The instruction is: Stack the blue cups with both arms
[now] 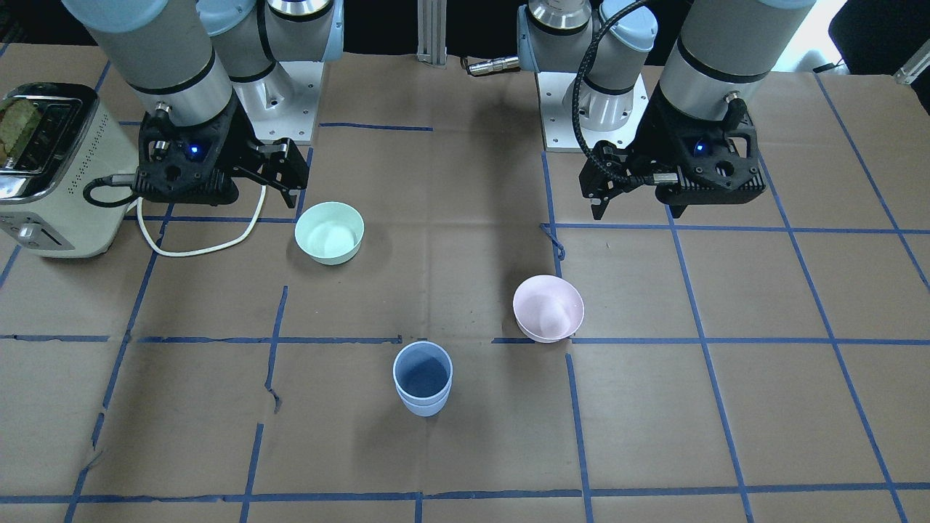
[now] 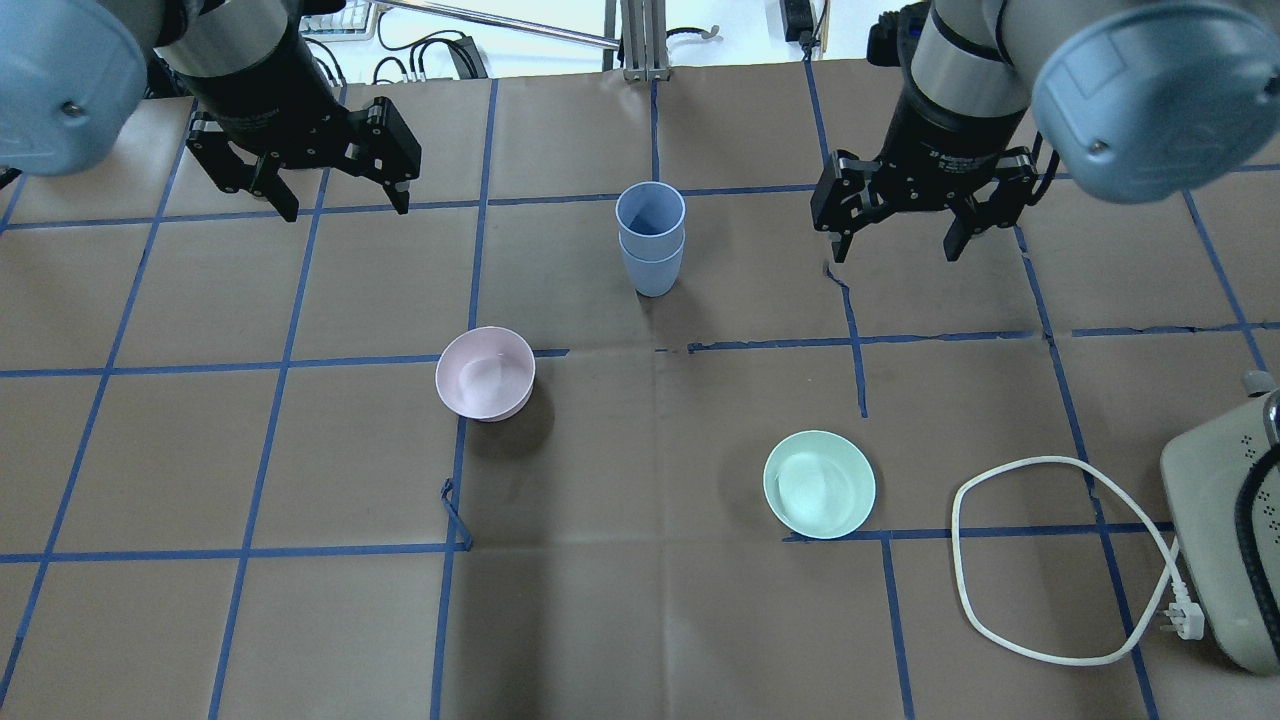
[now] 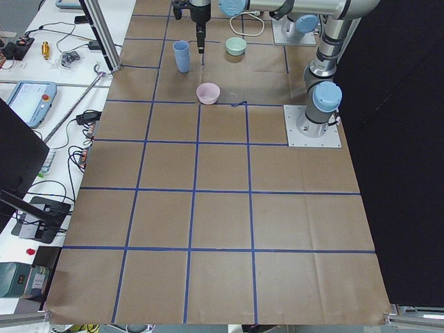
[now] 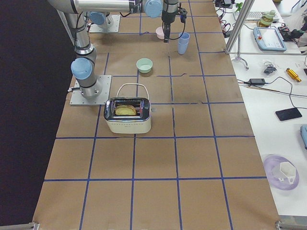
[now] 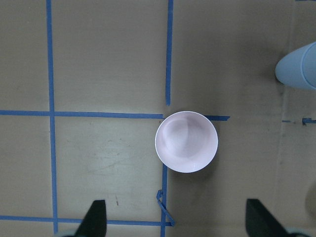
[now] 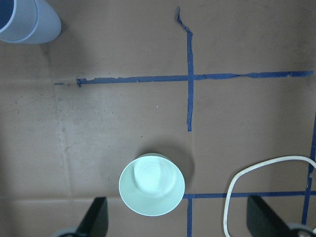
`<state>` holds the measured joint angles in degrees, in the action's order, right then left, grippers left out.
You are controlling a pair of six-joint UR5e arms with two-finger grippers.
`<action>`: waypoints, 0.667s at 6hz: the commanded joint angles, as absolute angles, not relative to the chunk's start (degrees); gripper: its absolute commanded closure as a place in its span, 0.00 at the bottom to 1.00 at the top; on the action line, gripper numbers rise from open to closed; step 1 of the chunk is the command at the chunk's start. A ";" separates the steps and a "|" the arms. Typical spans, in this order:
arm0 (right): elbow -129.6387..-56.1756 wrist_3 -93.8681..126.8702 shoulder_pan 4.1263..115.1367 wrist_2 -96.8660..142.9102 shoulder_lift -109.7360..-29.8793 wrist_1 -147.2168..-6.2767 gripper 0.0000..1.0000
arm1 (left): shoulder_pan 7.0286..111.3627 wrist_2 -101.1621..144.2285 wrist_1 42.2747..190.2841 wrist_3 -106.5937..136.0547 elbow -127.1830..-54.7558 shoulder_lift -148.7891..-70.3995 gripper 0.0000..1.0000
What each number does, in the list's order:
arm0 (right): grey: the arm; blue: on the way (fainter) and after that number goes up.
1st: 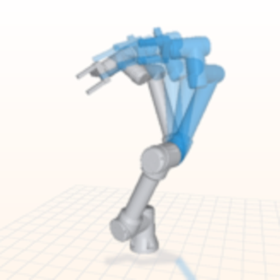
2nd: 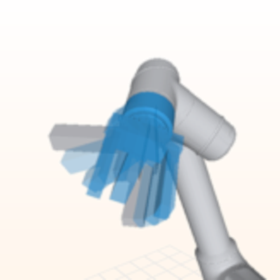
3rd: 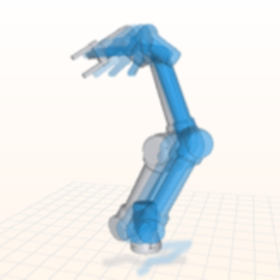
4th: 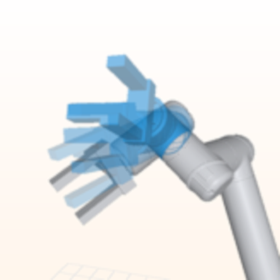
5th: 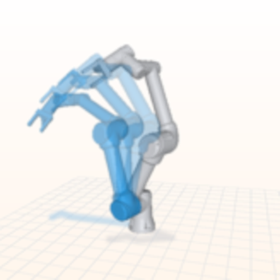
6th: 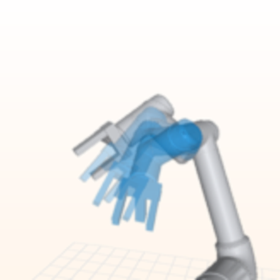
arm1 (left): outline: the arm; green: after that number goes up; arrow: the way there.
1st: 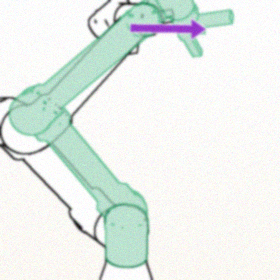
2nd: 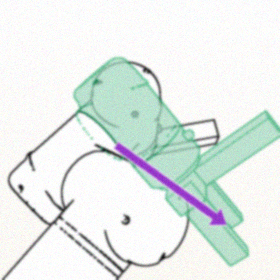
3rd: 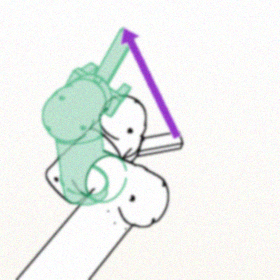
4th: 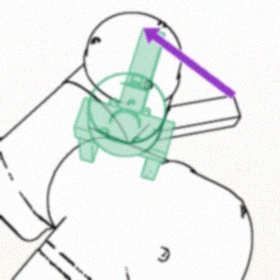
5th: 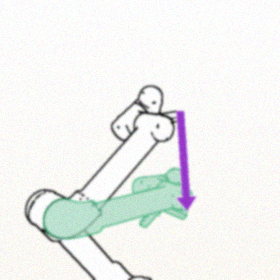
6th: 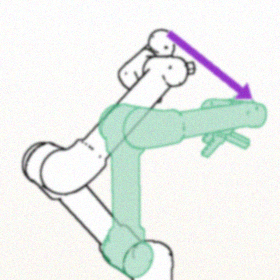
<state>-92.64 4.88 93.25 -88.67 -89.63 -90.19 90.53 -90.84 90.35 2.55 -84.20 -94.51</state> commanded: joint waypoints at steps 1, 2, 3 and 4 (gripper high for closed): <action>-93.34 4.40 92.64 -88.94 -90.97 -90.88 0.00 | 90.53 -90.79 90.35 2.64 -84.20 -94.57 0.02; -93.51 4.22 92.38 -89.38 -90.88 -92.53 0.00 | 90.53 -90.88 90.35 2.55 -84.20 -94.48 0.02; -93.60 4.04 91.59 -89.56 -90.79 -92.90 0.00 | 90.53 -90.88 90.35 2.55 -84.20 -94.48 0.02; -93.69 4.04 90.62 -89.47 -90.88 -92.47 0.00 | 90.61 -90.79 90.35 2.64 -84.20 -94.48 0.01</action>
